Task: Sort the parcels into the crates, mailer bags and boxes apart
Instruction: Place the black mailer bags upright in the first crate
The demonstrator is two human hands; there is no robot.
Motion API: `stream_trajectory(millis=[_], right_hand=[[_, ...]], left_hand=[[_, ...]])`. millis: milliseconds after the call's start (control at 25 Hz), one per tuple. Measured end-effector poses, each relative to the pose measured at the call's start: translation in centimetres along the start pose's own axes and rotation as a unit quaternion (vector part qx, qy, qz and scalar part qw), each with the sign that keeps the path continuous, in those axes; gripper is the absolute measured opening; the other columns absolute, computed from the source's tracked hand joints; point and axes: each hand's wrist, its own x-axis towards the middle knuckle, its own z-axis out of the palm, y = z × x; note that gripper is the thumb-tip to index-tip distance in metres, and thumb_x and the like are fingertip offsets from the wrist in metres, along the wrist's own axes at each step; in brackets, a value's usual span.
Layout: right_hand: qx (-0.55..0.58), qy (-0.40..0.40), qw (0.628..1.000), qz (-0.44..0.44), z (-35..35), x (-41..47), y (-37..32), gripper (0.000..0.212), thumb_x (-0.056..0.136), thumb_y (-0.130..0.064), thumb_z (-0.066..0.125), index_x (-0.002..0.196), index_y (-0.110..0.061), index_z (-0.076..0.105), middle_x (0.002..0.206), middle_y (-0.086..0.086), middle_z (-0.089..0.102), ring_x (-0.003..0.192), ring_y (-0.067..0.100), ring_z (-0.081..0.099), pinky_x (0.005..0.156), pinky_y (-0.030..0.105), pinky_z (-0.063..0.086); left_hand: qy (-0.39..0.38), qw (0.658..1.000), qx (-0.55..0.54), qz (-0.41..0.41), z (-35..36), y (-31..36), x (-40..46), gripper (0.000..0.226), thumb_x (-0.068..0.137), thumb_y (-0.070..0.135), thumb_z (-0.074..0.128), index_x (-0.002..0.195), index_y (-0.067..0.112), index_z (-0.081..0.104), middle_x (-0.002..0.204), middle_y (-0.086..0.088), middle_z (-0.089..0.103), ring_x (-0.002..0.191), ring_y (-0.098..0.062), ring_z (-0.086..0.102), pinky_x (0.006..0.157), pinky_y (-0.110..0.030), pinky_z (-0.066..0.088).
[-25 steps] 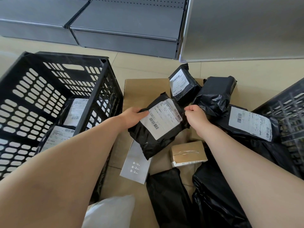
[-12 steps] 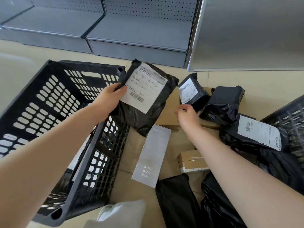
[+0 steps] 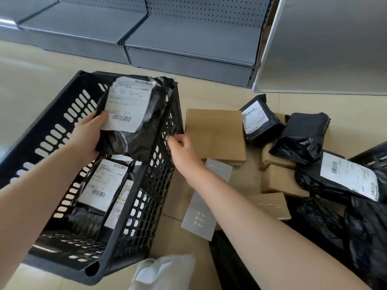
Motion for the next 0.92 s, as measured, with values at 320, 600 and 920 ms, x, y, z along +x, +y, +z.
stream_trajectory(millis=[320, 600, 920], right_hand=[[-0.082, -0.052, 0.995, -0.029, 3.7, 0.3, 0.6, 0.052, 0.093, -0.052, 0.06, 0.13, -0.019, 0.046, 0.102, -0.008, 0.057, 0.089, 0.013, 0.059, 0.068, 0.029, 0.045], [-0.247, 0.017, 0.964, -0.093, 6.0, -0.9, 1.2, 0.031, 0.107, -0.038, 0.036, 0.117, -0.009, 0.04, 0.098, 0.013, 0.064, 0.078, 0.031, 0.058, 0.056, 0.036, 0.035], [-0.298, 0.028, 0.942, -0.15, 6.1, -0.6, 2.0, 0.041, 0.108, -0.039, 0.032, 0.13, -0.006, 0.037, 0.101, 0.013, 0.066, 0.079, 0.031, 0.059, 0.054, 0.035, 0.032]], left_hand=[[0.072, 0.992, 0.103, -0.032, -5.1, -5.2, 3.1, 0.025, 0.097, 0.034, 0.055, 0.119, 0.026, 0.061, 0.106, 0.004, 0.069, 0.098, -0.016, 0.066, 0.092, -0.035, 0.051], [0.12, 0.974, 0.182, -0.063, -2.8, -8.8, 4.3, 0.025, 0.093, 0.041, 0.053, 0.111, 0.027, 0.064, 0.102, -0.004, 0.064, 0.099, -0.028, 0.062, 0.086, -0.04, 0.051], [0.099, 0.971, 0.213, -0.053, 2.4, -10.9, 6.1, 0.021, 0.101, 0.031, 0.045, 0.112, 0.023, 0.061, 0.083, -0.001, 0.058, 0.078, -0.024, 0.055, 0.064, -0.03, 0.042]])
